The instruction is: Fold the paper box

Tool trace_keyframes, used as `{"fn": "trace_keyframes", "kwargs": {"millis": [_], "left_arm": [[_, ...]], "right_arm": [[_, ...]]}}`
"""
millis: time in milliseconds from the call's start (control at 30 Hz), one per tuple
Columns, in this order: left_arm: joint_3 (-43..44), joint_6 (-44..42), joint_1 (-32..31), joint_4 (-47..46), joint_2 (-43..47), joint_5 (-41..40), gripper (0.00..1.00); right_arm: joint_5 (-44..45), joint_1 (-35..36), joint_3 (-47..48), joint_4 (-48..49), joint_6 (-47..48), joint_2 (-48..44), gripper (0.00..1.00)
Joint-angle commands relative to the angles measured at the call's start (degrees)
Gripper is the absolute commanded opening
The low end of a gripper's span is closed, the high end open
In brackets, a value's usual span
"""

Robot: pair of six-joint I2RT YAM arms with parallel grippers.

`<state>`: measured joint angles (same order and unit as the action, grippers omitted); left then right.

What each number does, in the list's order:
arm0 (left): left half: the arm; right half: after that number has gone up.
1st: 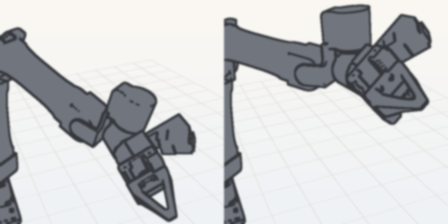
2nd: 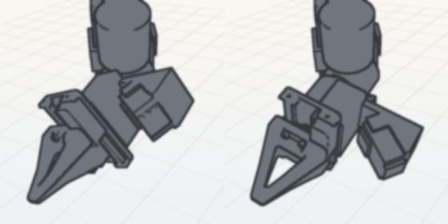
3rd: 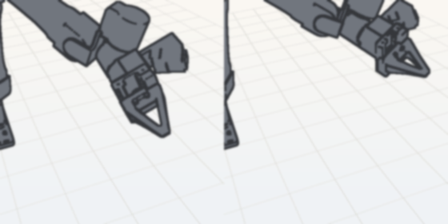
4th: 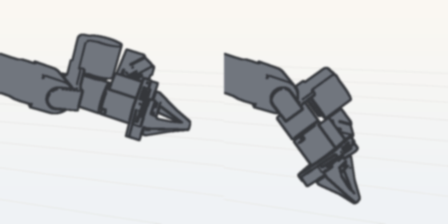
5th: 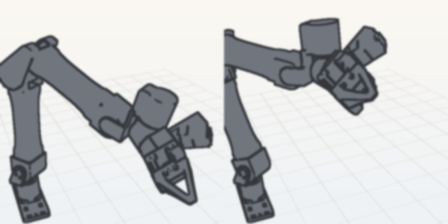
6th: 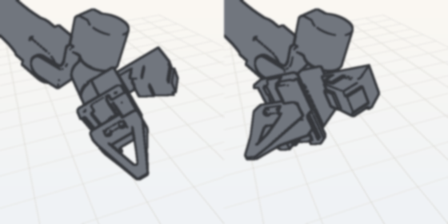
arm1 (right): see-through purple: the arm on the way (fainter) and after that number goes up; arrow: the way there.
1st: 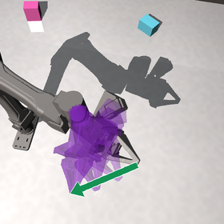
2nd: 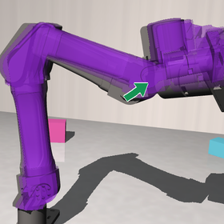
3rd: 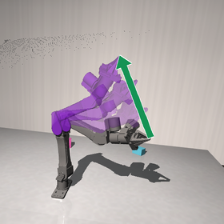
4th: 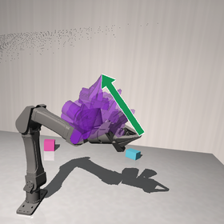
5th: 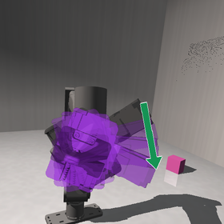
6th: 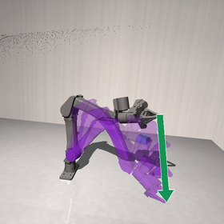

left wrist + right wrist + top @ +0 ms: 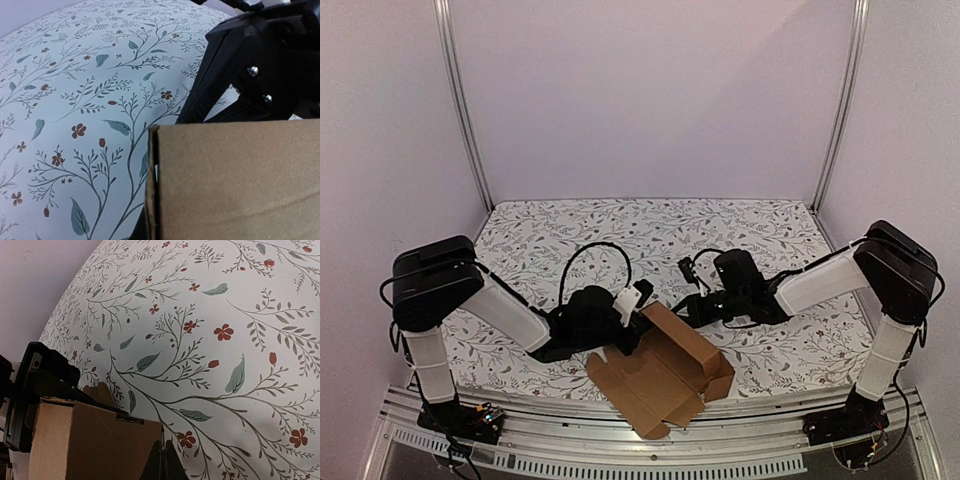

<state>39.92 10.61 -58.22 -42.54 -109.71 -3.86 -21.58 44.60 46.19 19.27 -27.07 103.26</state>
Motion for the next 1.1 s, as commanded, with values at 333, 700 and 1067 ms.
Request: {"fn": "trace_keyframes", "kwargs": {"millis": [333, 700, 1067], "left_arm": [[1.57, -0.13, -0.90, 0.42, -1.10, -1.40, 0.00], [2.51, 0.68, -1.02, 1.85, -0.83, -2.28, 0.00], [5.50, 0.69, -1.64, 4.29, -1.47, -1.30, 0.00]], "right_arm": [[-3.35, 3.06, -0.40, 9.93, -5.07, 4.92, 0.00], [-3.89, 4.78, 0.93, 11.87, -6.48, 7.50, 0.00], [-3.74, 5.97, 1.00, 12.34, -6.68, 7.52, 0.00]]}}
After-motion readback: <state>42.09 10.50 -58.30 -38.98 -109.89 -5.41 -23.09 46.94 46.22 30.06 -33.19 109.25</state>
